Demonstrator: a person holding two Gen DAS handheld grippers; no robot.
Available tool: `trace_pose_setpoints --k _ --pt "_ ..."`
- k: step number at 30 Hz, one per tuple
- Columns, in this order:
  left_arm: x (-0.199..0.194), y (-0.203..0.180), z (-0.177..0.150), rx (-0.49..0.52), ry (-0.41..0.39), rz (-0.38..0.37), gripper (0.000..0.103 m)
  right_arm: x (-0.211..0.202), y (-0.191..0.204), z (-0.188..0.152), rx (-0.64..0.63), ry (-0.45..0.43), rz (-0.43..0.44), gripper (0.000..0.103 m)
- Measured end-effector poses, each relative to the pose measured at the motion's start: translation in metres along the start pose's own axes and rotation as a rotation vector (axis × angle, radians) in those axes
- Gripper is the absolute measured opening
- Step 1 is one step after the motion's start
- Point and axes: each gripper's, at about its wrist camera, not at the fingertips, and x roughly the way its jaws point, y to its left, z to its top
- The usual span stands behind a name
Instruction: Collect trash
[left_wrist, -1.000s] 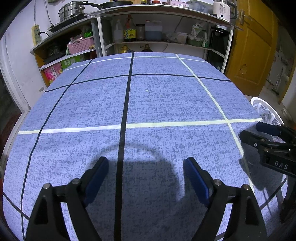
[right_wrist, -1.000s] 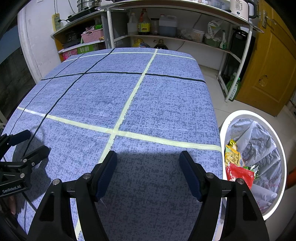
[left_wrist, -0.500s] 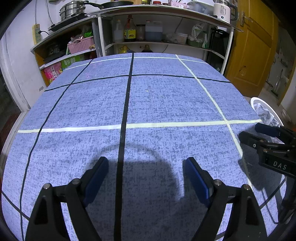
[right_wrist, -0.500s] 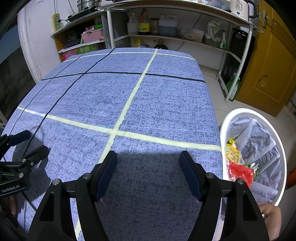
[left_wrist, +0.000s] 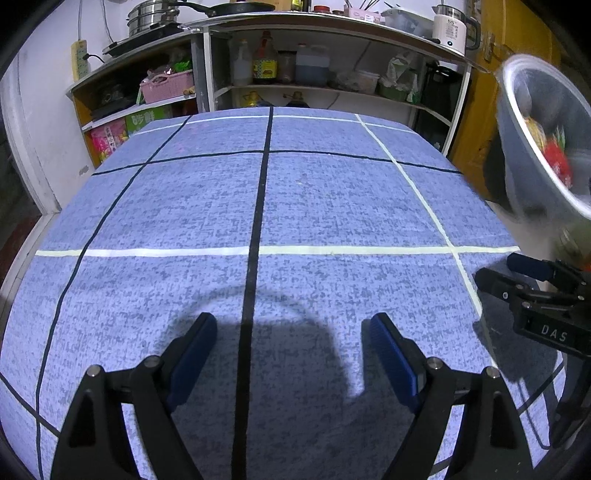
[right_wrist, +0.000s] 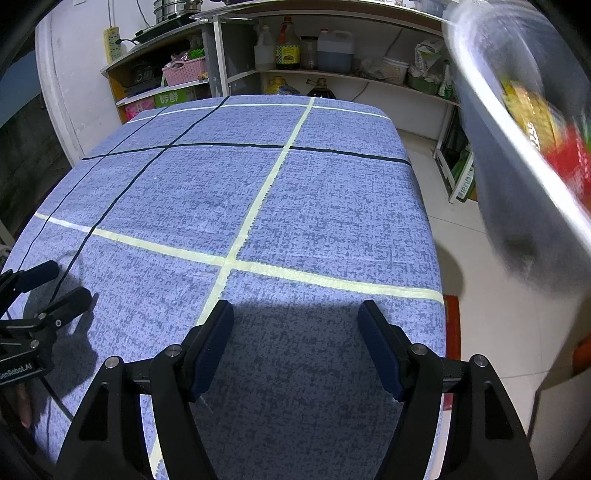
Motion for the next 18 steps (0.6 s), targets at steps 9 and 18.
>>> trace_pose_setpoints --k 9,18 --pt "-0.0011 0.0014 -0.0004 -0.008 -0.002 0.003 0.086 0.0001 0.0000 -0.0001 -0.001 0.000 0.000 0.070" --pt "-0.0046 0.0069 -0.0021 -0.022 -0.005 -0.007 0.086 0.0001 0.0000 -0.0003 -0.001 0.000 0.000 0.070"
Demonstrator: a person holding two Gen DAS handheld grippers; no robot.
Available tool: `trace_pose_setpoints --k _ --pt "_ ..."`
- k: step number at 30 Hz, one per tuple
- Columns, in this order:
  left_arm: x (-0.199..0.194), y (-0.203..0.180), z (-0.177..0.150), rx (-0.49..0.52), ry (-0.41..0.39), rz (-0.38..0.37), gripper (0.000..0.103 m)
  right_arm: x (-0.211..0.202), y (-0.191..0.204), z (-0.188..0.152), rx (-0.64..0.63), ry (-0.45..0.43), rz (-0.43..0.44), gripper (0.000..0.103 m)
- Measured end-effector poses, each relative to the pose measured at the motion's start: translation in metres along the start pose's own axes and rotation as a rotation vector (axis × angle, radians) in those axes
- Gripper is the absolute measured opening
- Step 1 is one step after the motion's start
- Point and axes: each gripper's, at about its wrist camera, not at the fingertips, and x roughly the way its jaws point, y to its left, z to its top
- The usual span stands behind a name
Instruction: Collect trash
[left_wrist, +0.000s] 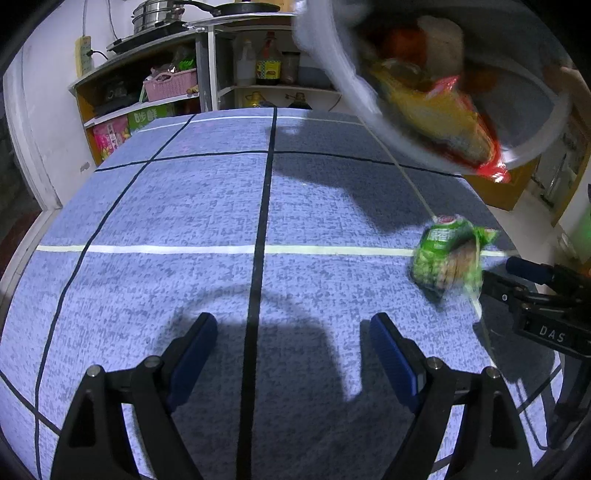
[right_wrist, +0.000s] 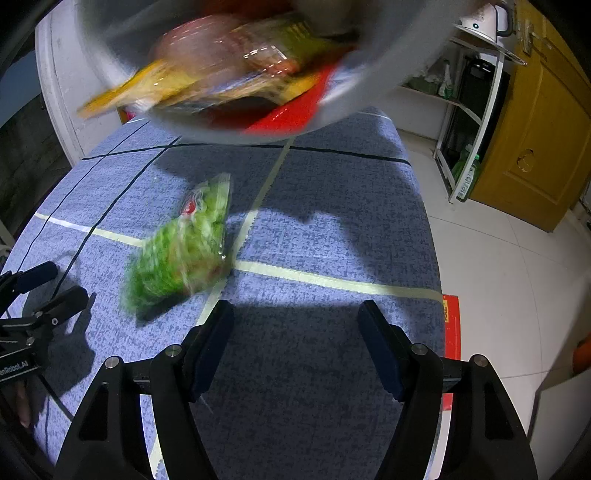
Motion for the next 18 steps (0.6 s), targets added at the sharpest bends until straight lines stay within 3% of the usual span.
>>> trace_pose_setpoints --k 9,18 --pt "-0.001 0.005 0.002 -0.015 0.001 -0.005 0.086 0.000 0.000 0.000 0.000 0.000 0.000 0.070" --pt "-0.010 0.011 -0.006 -0.027 -0.018 0.044 0.086 0.000 0.000 0.000 0.000 0.000 0.000 0.070"
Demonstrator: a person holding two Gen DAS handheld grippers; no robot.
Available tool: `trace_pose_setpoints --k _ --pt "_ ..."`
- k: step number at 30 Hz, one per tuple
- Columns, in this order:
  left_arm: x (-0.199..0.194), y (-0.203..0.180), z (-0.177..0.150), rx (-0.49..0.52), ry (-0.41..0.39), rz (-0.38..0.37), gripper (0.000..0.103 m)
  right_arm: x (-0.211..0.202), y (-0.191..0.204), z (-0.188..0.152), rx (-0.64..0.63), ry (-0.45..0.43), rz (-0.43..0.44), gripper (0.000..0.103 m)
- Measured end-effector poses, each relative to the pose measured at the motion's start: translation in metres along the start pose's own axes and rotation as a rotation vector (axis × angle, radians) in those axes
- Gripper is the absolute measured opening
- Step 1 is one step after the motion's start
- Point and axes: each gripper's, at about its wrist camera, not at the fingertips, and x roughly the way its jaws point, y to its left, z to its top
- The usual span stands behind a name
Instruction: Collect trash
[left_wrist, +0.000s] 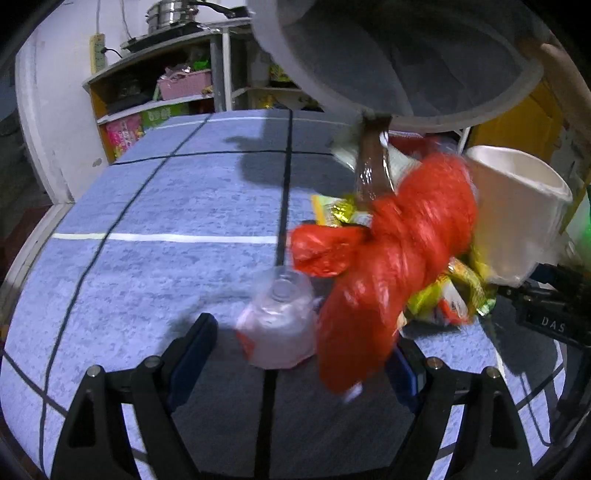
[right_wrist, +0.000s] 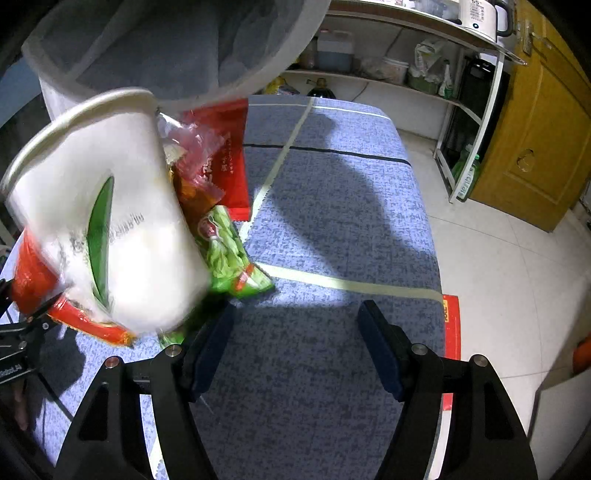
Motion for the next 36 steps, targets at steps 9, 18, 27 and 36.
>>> trace_pose_setpoints --k 9,18,27,36 --pt "-0.021 0.009 -0.005 -0.037 -0.071 -0.014 0.086 0.000 0.001 -0.001 0.000 0.001 0.000 0.070" --pt "-0.030 0.006 -0.013 -0.031 -0.089 -0.052 0.086 0.001 0.001 -0.001 -0.001 0.001 0.000 0.070" --pt "-0.045 -0.004 -0.033 -0.007 -0.110 -0.123 0.086 0.000 0.000 -0.001 -0.002 0.001 0.000 0.070" --pt "-0.040 -0.010 -0.034 -0.015 -0.088 -0.118 0.086 0.001 0.000 -0.001 -0.003 0.001 0.001 0.070"
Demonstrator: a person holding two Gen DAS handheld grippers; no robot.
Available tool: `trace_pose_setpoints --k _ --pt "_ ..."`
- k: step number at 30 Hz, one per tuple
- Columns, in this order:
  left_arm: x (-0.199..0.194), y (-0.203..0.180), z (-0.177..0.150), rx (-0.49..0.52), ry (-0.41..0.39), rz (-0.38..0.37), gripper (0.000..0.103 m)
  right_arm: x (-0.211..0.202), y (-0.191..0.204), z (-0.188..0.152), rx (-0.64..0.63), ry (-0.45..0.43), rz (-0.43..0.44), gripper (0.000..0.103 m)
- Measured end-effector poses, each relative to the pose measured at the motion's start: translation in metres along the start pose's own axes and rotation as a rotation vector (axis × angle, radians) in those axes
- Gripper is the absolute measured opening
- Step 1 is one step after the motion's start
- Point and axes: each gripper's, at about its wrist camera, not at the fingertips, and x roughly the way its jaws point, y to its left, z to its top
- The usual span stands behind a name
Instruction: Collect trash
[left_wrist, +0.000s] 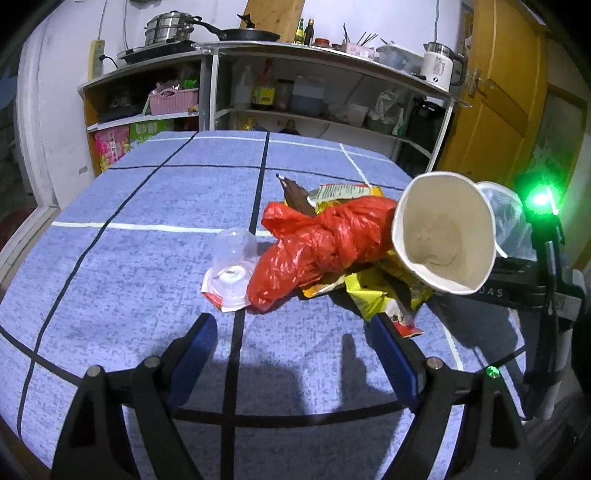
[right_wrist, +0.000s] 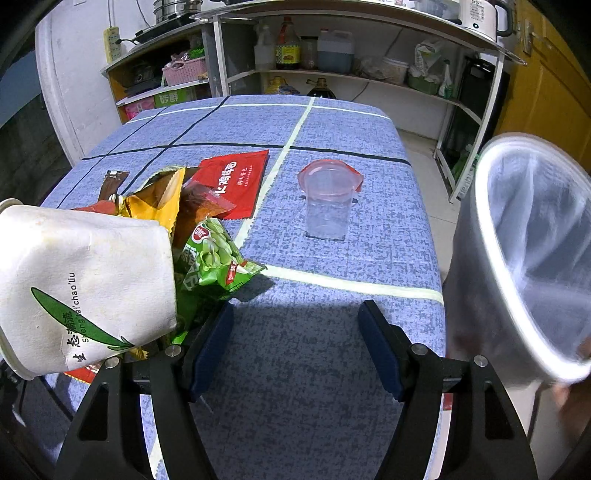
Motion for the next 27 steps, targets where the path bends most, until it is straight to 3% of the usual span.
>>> trace_pose_setpoints --k 7,27 --pt "0.014 -0.005 -0.003 0.007 0.047 0.015 0.086 0.000 0.000 0.000 -0.001 0.000 0.000 0.070" --pt "0.015 -0.010 -0.003 0.028 0.043 0.036 0.086 0.000 0.000 0.001 -0.002 0.001 0.001 0.070"
